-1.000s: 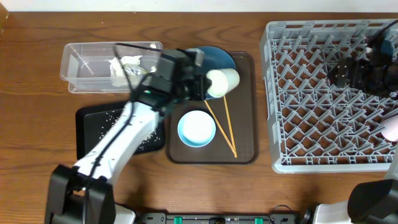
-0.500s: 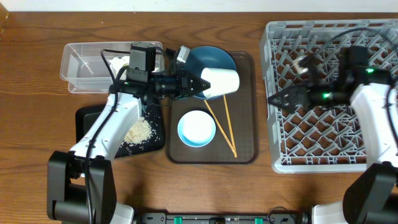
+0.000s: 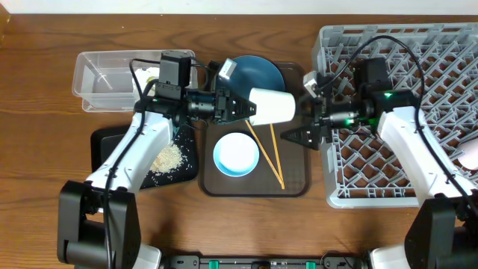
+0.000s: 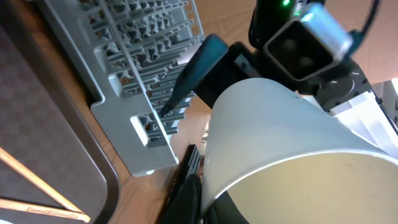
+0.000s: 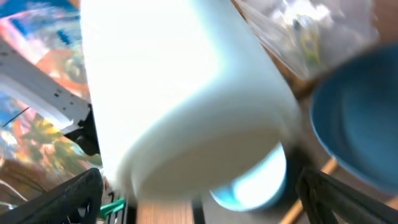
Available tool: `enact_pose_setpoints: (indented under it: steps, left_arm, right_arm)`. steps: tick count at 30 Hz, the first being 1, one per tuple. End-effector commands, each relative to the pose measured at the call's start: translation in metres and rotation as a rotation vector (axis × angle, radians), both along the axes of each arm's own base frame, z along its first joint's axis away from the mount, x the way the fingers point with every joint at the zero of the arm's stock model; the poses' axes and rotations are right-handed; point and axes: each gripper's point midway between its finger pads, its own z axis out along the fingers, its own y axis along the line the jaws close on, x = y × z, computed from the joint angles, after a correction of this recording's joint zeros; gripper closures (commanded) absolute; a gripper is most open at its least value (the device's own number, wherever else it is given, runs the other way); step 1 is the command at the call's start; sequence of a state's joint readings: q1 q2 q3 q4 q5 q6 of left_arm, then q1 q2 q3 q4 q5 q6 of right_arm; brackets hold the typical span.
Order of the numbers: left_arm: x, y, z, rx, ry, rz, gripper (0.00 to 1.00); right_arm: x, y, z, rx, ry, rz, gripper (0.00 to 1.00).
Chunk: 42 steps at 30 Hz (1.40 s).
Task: Sort waste into correct bins and load items into the dishwasher rack
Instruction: 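Lift the white cup and pass it toward the right gripper, then grasp the cup with the right gripper and open the left gripper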
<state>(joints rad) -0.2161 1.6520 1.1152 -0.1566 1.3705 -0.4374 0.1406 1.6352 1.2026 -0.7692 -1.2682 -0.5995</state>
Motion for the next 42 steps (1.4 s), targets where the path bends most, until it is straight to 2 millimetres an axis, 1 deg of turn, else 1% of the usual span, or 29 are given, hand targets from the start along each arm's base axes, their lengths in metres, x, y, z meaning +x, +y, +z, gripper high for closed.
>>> enact_pose_setpoints:
  steps: [1,3,5,9,11,13,15,19,30,31,32,35,36,38,39,41,42]
  left_arm:
    - [-0.006,-0.006,0.004,-0.026,-0.017,-0.044,0.94]
    - [-0.007,-0.007,0.004,-0.026,-0.016,-0.047,0.94]
    - [-0.007,-0.007,0.004,-0.026,-0.016,-0.047,0.94]
    - [-0.007,-0.006,0.004,-0.026,-0.016,-0.047,0.94]
    - [-0.007,-0.006,0.004,-0.026,-0.016,-0.047,0.94]
    - [-0.007,-0.006,0.004,-0.026,-0.016,-0.047,0.94]
    - [-0.007,-0.006,0.004,-0.026,-0.016,-0.047,0.94]
    - [-0.007,-0.006,0.004,-0.026,-0.016,-0.047,0.94]
    - [-0.006,-0.006,0.004,-0.023,-0.017,-0.044,0.94]
    - [-0.006,-0.006,0.004,-0.023,-0.017,-0.044,0.94]
    - [-0.006,-0.006,0.004,-0.023,-0.017,-0.044,0.94]
    - [-0.006,-0.006,0.004,-0.023,-0.017,-0.043,0.93]
    - [-0.006,-0.006,0.004,-0.023,-0.018,-0.043,0.91]
    - [-0.003,-0.006,0.001,-0.006,-0.024,-0.026,0.83]
    - [0.001,-0.006,-0.003,0.015,-0.028,-0.005,0.76]
    - [0.01,-0.003,-0.013,0.072,-0.034,0.05,0.66]
    - [0.017,0.0,-0.024,0.129,-0.026,0.1,0.63]
  right_arm:
    - [-0.012,0.016,0.02,0.126,-0.067,0.096,0.02]
    - [-0.012,0.021,0.026,0.152,-0.11,0.118,0.03]
    - [-0.009,0.024,0.029,0.166,-0.16,0.131,0.07]
    - [-0.004,0.024,0.032,0.173,-0.216,0.133,0.12]
    - [-0.002,0.024,0.033,0.176,-0.238,0.133,0.12]
    - [0.0,0.024,0.034,0.177,-0.251,0.131,0.16]
    - [0.001,0.022,0.034,0.177,-0.256,0.127,0.2]
    - [0.004,0.019,0.034,0.176,-0.257,0.116,0.23]
    - [0.006,0.016,0.035,0.175,-0.261,0.108,0.42]
    - [0.006,0.016,0.035,0.175,-0.26,0.108,0.44]
    - [0.006,0.016,0.035,0.175,-0.26,0.108,0.49]
    - [0.006,0.016,0.034,0.174,-0.257,0.107,0.51]
    - [0.006,0.016,0.034,0.172,-0.252,0.105,0.51]
    - [0.008,0.016,0.031,0.153,-0.229,0.09,0.52]
    - [0.011,0.016,0.028,0.131,-0.212,0.074,0.53]
    - [0.019,0.014,0.017,0.058,-0.162,0.019,0.56]
    - [0.025,0.012,0.009,0.012,-0.135,-0.019,0.62]
